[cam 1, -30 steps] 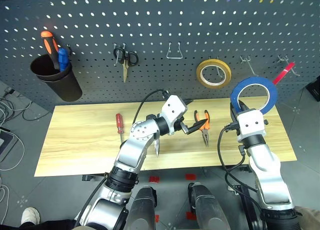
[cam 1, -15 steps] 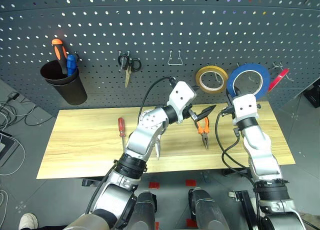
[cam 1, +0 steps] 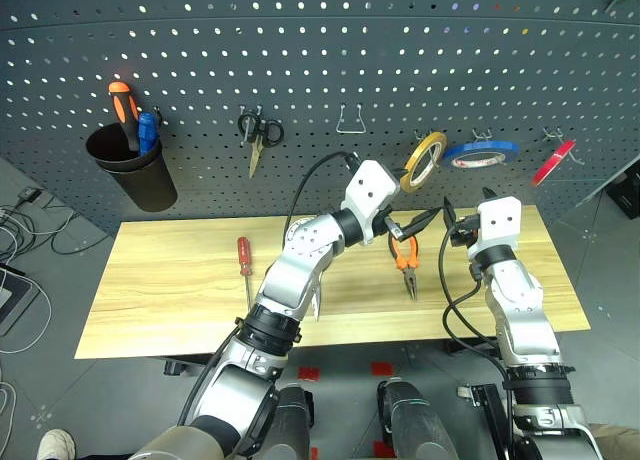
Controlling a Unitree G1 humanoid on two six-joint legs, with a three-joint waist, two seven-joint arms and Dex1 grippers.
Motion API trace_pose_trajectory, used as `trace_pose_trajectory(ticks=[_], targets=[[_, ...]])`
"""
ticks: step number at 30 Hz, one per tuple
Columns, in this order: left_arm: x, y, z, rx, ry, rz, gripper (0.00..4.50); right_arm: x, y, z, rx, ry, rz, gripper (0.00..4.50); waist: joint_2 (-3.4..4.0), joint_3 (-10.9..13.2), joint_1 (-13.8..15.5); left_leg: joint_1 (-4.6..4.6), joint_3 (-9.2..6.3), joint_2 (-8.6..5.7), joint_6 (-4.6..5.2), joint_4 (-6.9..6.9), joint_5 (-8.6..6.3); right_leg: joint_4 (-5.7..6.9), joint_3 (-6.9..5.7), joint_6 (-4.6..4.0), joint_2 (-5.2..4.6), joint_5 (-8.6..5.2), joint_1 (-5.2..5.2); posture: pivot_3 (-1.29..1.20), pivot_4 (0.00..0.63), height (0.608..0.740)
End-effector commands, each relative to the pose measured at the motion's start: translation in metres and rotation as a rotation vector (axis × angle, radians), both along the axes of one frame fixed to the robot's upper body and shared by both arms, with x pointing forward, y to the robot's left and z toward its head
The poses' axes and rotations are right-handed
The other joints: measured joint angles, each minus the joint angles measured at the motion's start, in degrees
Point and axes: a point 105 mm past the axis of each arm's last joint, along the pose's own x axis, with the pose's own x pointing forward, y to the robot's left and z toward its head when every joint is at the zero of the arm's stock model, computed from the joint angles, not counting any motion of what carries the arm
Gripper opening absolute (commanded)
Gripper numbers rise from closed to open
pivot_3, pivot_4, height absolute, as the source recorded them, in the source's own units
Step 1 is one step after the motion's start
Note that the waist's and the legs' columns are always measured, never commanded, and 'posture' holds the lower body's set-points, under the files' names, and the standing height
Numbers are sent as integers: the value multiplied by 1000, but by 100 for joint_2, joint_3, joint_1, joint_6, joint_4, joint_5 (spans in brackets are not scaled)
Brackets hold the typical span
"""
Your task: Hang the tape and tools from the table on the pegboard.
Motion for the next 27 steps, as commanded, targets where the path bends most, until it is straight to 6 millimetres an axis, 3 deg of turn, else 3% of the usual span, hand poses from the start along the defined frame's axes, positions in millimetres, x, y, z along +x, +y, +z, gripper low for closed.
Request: trace_pose_trajectory(ticks=[1,6,10,14,20,27], targets=[[-10,-4,7,-15,-39,-34,4500,-10,2,1,12,9,16,4473,3,-20,0,0,0,0,0,0,0,1,0,0,0,0,0,27,186,740],[-23,15,-26,38,42,-34,4500,-24,12,-42,-39,257,81,4473,15,-51,-13,3,-1,1,2,-1,-1,0,3,0,0,0,2,11,211,740],[-33,45,-68,145,107,-4,4500,-33,15,-65,0,408,101,4473,16,-51,-36,9,-5,3,4,-2,-2,2,7,0,3,0,3,21,240,740],[-37,80,-90,211,141,69,4500,-38,36,-85,48,599,167,4473,14,-47,-36,16,-21,2,18,-1,-10,2,8,0,2,0,12,30,273,740],[-39,106,-103,267,160,130,4500,-30,59,-88,121,719,203,4473,13,-21,-4,28,-45,-6,41,0,-23,0,2,-1,-2,-1,29,64,317,740],[-43,107,-106,273,162,138,4500,-2,52,-79,146,729,59,4473,23,119,6,43,-104,-8,48,1,-25,-9,-62,-5,-9,-3,78,93,358,740]])
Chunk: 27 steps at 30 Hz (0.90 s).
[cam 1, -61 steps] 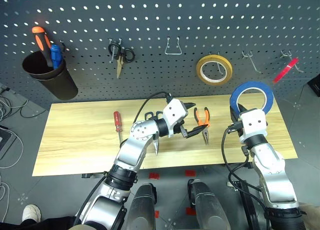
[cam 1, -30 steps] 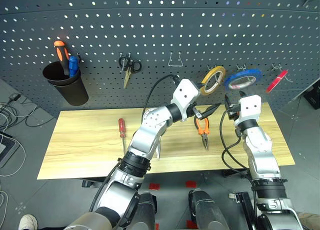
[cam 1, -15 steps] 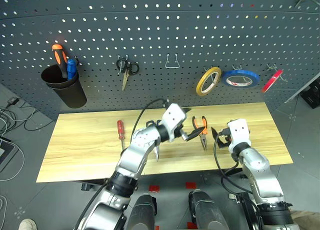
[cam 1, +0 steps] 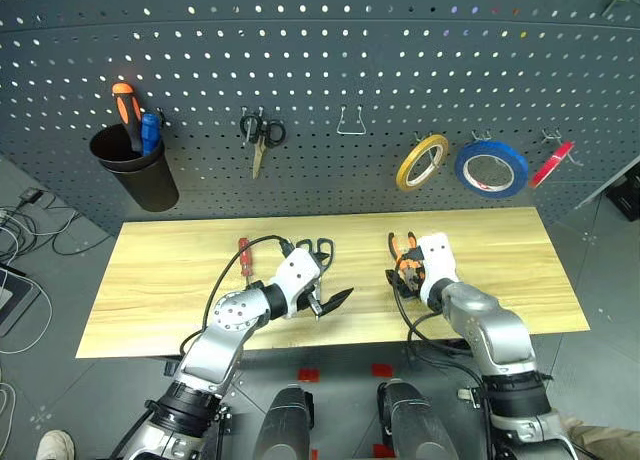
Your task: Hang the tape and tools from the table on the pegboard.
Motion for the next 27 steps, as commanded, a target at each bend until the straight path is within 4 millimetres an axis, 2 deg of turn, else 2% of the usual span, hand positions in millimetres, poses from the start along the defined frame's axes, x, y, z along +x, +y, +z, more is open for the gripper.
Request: trace_pose_trajectory(ticks=[1,7,16,26,27], targets=[[-2,-5,13,-15,-61,-10,4500,12,-12,7,-43,-18,-69,4473,6,40,1,0,-9,0,0,0,0,-1,-9,-2,0,-1,4,97,365,740],[-2,-8,15,-26,-63,-4,4500,23,-18,2,-35,29,-132,4473,15,209,-5,1,-27,1,1,-1,1,0,-24,-5,1,-3,12,113,394,740],[-3,-7,15,-28,-56,6,4500,37,-5,2,-33,44,-117,4473,19,402,-10,0,-28,3,3,-3,3,2,-25,-4,1,-3,9,122,412,740],[-3,-10,18,-42,-57,3,4500,44,-12,-2,-87,56,-96,4473,20,443,-7,0,-33,3,3,-5,3,0,-28,-4,1,-3,10,123,414,740],[-4,-10,18,-44,-56,2,4500,43,-14,-2,-90,55,-98,4109,21,443,-7,0,-33,3,3,-5,3,-1,-28,-4,1,-3,10,123,414,740]])
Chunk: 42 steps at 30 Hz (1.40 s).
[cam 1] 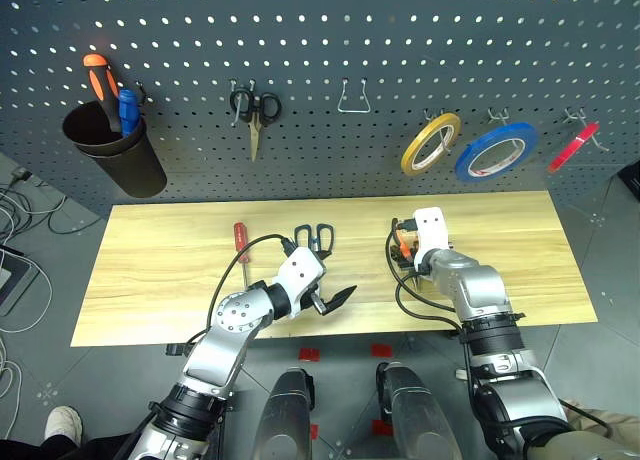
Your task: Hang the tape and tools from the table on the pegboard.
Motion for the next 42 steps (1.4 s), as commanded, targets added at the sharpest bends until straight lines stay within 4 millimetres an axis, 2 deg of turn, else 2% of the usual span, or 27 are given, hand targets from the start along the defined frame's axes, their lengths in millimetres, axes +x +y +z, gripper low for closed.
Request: trace_pose_trajectory(ticks=[1,6,7,12,13,16,21,25,30,33,39,42], targets=[[-4,-6,13,-29,-41,-27,4500,-3,-8,-6,-20,11,-5,3955,0,3,0,0,0,0,0,0,0,0,0,0,0,0,0,122,411,740],[-4,-8,13,-30,-43,-33,4500,-6,-9,-6,-23,2,-6,2356,0,3,-2,0,-1,2,0,-3,0,-2,0,1,0,0,0,118,403,740],[-4,-8,14,-30,-44,-36,4500,-6,-9,-5,-28,-6,-3,2162,0,3,-2,0,-1,2,0,-4,0,-3,0,0,0,0,0,118,403,740],[-6,-10,17,-37,-49,-48,4500,-15,-1,3,-88,-89,123,2160,0,4,-3,-2,-2,2,-1,-7,0,-9,0,2,0,-1,0,105,379,740],[-7,-10,19,-44,-50,-52,4500,-18,1,7,-93,-117,163,2160,0,4,-2,-3,-2,2,-1,-8,0,-9,0,2,0,-1,0,100,358,740],[-17,-8,29,-108,-26,-51,4500,-38,3,24,-102,-214,288,2160,0,2,8,-16,-9,2,-2,-10,1,-13,-8,7,-2,-4,-7,99,334,740],[-34,-3,46,-212,46,-51,4500,-61,3,48,-68,-320,349,2160,-5,-15,-10,-54,-10,5,-22,-4,12,-4,-9,8,-8,-4,-51,101,278,740],[-41,7,65,-298,83,-11,4500,-74,20,80,41,-445,396,2160,-9,-57,1,-88,-26,7,-66,-4,38,1,-26,8,-4,-4,-81,114,241,740],[-50,31,80,-330,85,87,4500,-75,43,127,230,-603,363,2160,-26,-227,7,-94,-26,9,-70,-8,39,-2,-29,7,-4,-4,-87,152,190,740],[-48,40,89,-333,47,146,4500,-74,55,157,337,-707,367,2160,-39,-386,69,-95,-26,3,-72,-7,40,-3,-31,7,-7,-4,-85,184,150,740],[-25,46,107,-375,-46,247,4500,-62,72,211,435,-898,370,2160,-69,-692,279,-91,-23,-8,-83,-4,47,-3,-38,5,-7,-3,-78,204,112,740],[-18,38,112,-379,-84,241,4500,-49,79,233,426,-995,336,2160,-79,-815,327,-88,-12,-8,-83,-5,47,-3,-39,5,-3,-2,-77,207,109,740]])
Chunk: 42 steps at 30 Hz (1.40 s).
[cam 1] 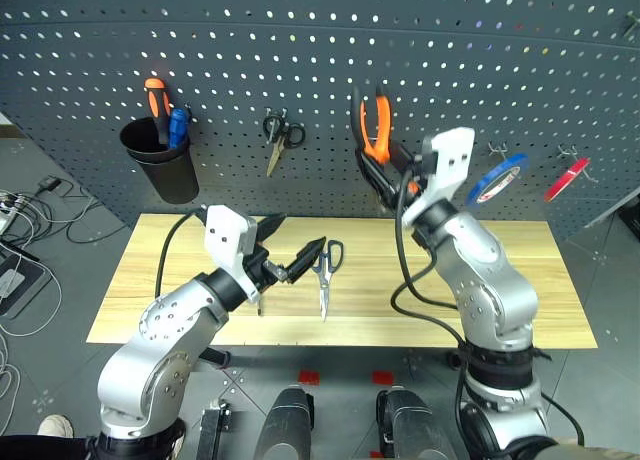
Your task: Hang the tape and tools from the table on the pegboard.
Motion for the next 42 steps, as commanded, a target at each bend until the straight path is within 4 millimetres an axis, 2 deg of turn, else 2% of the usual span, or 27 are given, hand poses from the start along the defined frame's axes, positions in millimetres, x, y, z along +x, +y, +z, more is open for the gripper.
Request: trace_pose_trajectory(ticks=[1,4,7,13,17,26,31,39,42], targets=[[5,-9,10,0,-70,0,4500,8,-3,34,54,-153,-75,2160,-5,-51,14,0,2,0,0,-2,0,0,0,0,0,0,0,207,109,740],[16,-14,14,1,-105,10,4500,19,-2,44,54,-218,-121,2160,-8,-106,30,0,9,-1,0,-3,0,-1,0,-1,1,0,1,208,107,740],[38,-18,25,-2,-179,57,4500,36,0,58,45,-302,-187,2160,-8,-108,43,0,13,-3,-3,0,6,3,-2,-3,1,1,0,213,126,740],[62,-22,31,25,-251,107,4500,57,5,63,52,-377,-268,2160,-8,-109,21,3,18,3,-3,-14,7,6,-2,-5,6,3,-8,224,158,740],[67,-23,34,18,-265,105,4500,63,9,66,80,-400,-300,2160,-7,-108,18,3,20,5,-3,-13,7,7,-1,-5,6,2,-10,232,180,740],[72,-26,41,19,-274,95,4500,79,10,33,118,-302,-351,2160,-6,-106,31,6,14,3,-1,-6,7,12,-1,-5,4,3,-4,258,200,740],[70,-22,40,27,-272,102,4500,82,11,3,64,-261,-368,2160,-5,-105,37,6,12,3,-1,-7,7,13,-2,-5,4,2,-3,266,205,740],[71,-23,39,30,-265,94,4500,85,2,2,29,-272,-403,2160,2,-95,38,6,12,3,0,-7,8,12,-2,-5,5,2,-4,250,206,740],[71,-24,39,29,-265,89,4500,85,0,2,24,-273,-408,3091,2,-95,38,6,11,3,0,-6,8,12,-2,-5,5,2,-3,250,206,740]])
